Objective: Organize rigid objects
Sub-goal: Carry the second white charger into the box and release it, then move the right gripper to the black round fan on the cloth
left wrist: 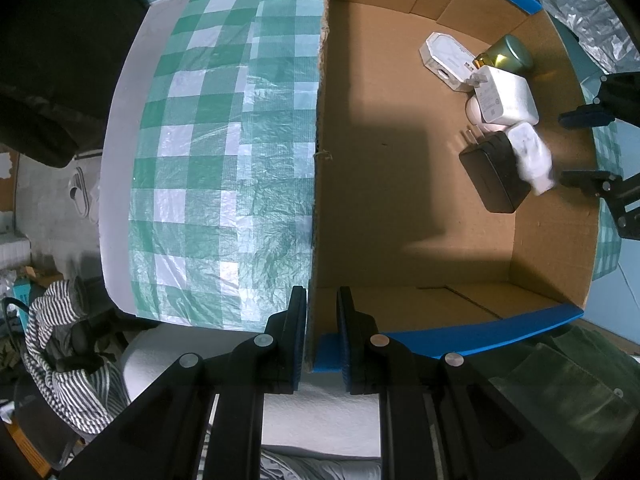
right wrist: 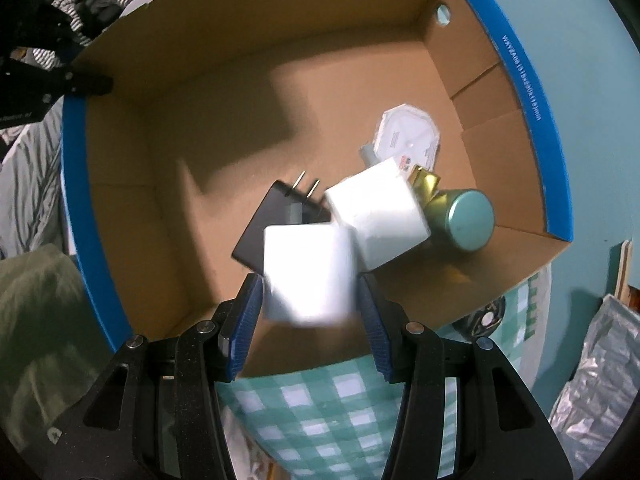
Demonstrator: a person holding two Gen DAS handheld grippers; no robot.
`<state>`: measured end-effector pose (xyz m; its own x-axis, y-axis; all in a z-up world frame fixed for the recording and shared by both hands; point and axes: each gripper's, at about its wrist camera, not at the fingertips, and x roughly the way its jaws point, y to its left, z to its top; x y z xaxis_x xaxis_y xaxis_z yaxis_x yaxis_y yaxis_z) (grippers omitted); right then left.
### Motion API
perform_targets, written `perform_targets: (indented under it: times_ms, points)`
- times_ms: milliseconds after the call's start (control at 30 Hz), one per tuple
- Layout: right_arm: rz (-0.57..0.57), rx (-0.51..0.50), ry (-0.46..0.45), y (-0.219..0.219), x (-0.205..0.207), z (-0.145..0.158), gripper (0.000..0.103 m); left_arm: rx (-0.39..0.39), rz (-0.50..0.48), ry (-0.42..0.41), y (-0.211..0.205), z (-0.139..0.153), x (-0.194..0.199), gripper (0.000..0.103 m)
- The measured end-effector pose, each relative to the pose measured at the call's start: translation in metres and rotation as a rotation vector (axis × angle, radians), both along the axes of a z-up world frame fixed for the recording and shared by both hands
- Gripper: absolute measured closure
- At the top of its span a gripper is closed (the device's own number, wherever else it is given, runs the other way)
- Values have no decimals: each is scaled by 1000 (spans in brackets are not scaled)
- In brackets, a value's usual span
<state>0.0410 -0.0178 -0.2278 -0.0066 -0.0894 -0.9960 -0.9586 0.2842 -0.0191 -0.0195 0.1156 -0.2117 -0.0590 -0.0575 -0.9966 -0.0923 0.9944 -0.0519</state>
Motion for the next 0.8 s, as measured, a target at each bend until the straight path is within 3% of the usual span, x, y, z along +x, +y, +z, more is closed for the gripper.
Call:
perform_targets:
  times_ms: [800]
  points:
    - [-165, 150, -54, -34, 31, 60, 50, 6, -8, 4, -4, 0, 0, 88]
